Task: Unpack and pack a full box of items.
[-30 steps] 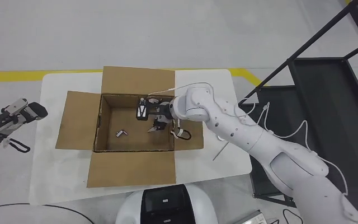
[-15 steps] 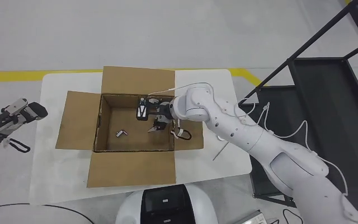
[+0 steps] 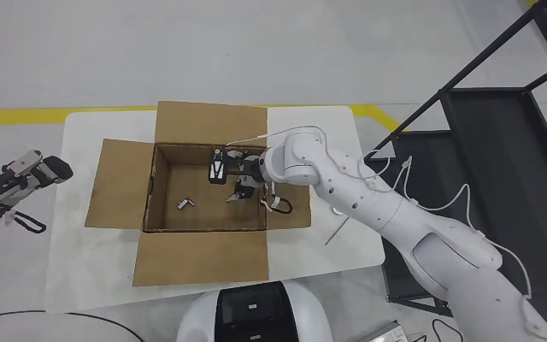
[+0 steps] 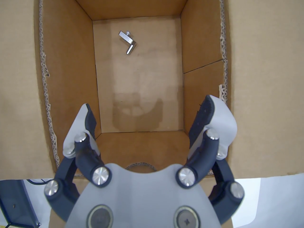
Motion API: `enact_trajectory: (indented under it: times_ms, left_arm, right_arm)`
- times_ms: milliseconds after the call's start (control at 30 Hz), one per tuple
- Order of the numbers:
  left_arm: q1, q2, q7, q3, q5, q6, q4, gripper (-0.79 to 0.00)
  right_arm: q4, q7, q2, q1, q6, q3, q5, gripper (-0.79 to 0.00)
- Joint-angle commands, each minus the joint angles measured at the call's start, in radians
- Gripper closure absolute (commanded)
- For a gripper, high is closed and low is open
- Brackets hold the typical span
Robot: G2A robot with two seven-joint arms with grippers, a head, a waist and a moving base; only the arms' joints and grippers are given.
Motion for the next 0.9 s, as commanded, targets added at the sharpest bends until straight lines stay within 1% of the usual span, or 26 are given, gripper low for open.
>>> enact_trajectory:
  times_ms: [0, 67, 167, 300, 400, 533, 633, 767, 867]
  left_arm:
    - [0.0, 0.0, 0.0, 0.0, 0.0, 0.0, 0.0, -0.785]
    - [0.0, 0.0, 0.0, 0.0, 0.0, 0.0, 0.0, -0.785]
    - [0.0, 0.0, 0.0, 0.0, 0.0, 0.0, 0.0, -0.785]
    - [0.0, 0.0, 0.0, 0.0, 0.0, 0.0, 0.0, -0.785]
    - [0.0, 0.0, 0.0, 0.0, 0.0, 0.0, 0.0, -0.785]
    - [0.0, 0.0, 0.0, 0.0, 0.0, 0.0, 0.0, -0.785]
    - [0.0, 0.0, 0.0, 0.0, 0.0, 0.0, 0.0, -0.785]
    - [0.0, 0.0, 0.0, 0.0, 0.0, 0.0, 0.0, -0.785]
    - [0.0, 0.0, 0.0, 0.0, 0.0, 0.0, 0.0, -0.785]
  right_arm:
    - [0.005, -0.008, -0.012, 0.028, -0.046, -0.02, -0.041, -0.785]
    - [0.044, -0.032, -0.036, 0.069, -0.094, -0.049, -0.053, -0.785]
    - [0.126, -0.063, -0.091, 0.14, -0.172, -0.113, -0.053, -0.785]
    - [0.279, -0.106, -0.194, 0.216, -0.221, -0.202, -0.018, -0.785]
    - [0.394, -0.172, -0.28, 0.252, -0.261, -0.257, -0.002, -0.785]
    - [0.537, -0.276, -0.392, 0.277, -0.285, -0.317, -0.049, -0.785]
    - [0.641, -0.362, -0.465, 0.287, -0.294, -0.35, -0.11, -0.785]
    - [0.768, -0.455, -0.552, 0.287, -0.294, -0.355, -0.207, -0.785]
    - [0.858, -0.514, -0.605, 0.282, -0.29, -0.355, -0.275, -0.785]
